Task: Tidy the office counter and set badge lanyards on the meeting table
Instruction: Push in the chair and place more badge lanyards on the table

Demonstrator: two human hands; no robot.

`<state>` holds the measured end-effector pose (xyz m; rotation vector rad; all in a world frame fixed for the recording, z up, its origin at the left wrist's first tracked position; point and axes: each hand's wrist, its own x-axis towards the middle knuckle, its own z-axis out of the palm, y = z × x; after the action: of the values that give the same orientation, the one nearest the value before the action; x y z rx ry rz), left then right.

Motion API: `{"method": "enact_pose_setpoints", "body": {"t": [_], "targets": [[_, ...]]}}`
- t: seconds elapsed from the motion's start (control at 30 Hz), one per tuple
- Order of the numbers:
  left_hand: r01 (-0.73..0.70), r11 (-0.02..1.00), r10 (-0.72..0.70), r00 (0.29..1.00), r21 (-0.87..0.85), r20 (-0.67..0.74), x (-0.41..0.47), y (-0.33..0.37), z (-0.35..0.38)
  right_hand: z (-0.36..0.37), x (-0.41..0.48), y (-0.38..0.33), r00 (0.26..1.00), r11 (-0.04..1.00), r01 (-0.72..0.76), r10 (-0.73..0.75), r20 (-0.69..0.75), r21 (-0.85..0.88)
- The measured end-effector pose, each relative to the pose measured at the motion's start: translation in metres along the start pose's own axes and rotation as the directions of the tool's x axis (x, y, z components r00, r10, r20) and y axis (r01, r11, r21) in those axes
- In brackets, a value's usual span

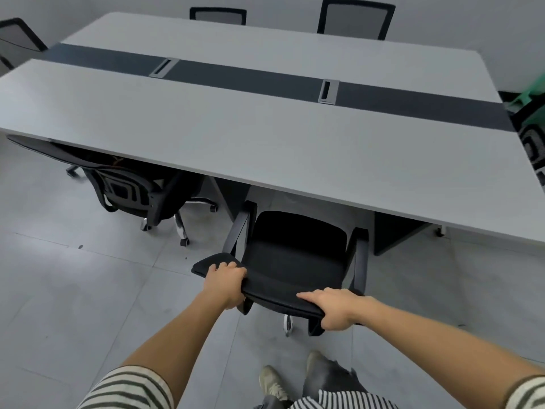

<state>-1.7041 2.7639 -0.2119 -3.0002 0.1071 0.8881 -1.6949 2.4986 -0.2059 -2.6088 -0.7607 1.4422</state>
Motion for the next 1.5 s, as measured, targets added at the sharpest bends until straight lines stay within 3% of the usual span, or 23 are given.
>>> {"method": "enact_pose_setpoints", "body": {"t": [0.17, 0.27, 0.47, 0.77, 0.9, 1.03, 1.17, 1.33, 1.5], "targets": [[0.110, 0.993, -0.119, 0.961, -0.050, -0.249, 0.025, -0.002, -0.016, -0.040, 0.010, 0.031, 0.991, 0.994, -0.061, 0.071, -0.114, 0.090], [0.063, 0.992, -0.095, 0.940, -0.107, -0.327, 0.046, -0.010, -0.024, -0.062, 0.022, 0.058, 0.982, 0.988, -0.087, 0.106, -0.158, 0.124], [-0.036, 0.987, -0.016, 0.948, -0.156, -0.319, 0.100, -0.016, -0.060, -0.116, 0.055, 0.100, 0.978, 0.988, -0.090, 0.112, -0.177, 0.127], [-0.017, 0.979, -0.040, 0.961, -0.203, -0.272, 0.172, -0.024, -0.110, -0.182, 0.090, 0.125, 0.978, 0.976, -0.115, 0.144, -0.154, 0.184], [-0.023, 0.950, -0.061, 0.964, -0.311, -0.260, 0.185, -0.038, -0.121, -0.197, 0.099, 0.119, 0.985, 0.974, -0.124, 0.144, -0.093, 0.190], [0.015, 0.926, -0.123, 0.957, -0.378, -0.262, 0.178, -0.076, -0.126, -0.219, 0.114, 0.086, 0.990, 0.982, -0.118, 0.129, -0.063, 0.150], [0.090, 0.916, -0.180, 0.963, -0.392, -0.200, 0.157, -0.137, -0.124, -0.253, 0.137, 0.024, 0.982, 0.977, -0.062, 0.097, -0.164, 0.202], [0.150, 0.884, -0.263, 0.943, -0.443, -0.205, 0.116, -0.271, -0.132, -0.309, 0.197, -0.113, 0.908, 0.973, 0.096, 0.000, -0.420, 0.208], [0.256, 0.820, -0.415, 0.883, -0.512, -0.222, 0.061, -0.416, -0.142, -0.338, 0.259, -0.267, 0.896, 0.953, 0.217, -0.108, -0.432, 0.211]]}}
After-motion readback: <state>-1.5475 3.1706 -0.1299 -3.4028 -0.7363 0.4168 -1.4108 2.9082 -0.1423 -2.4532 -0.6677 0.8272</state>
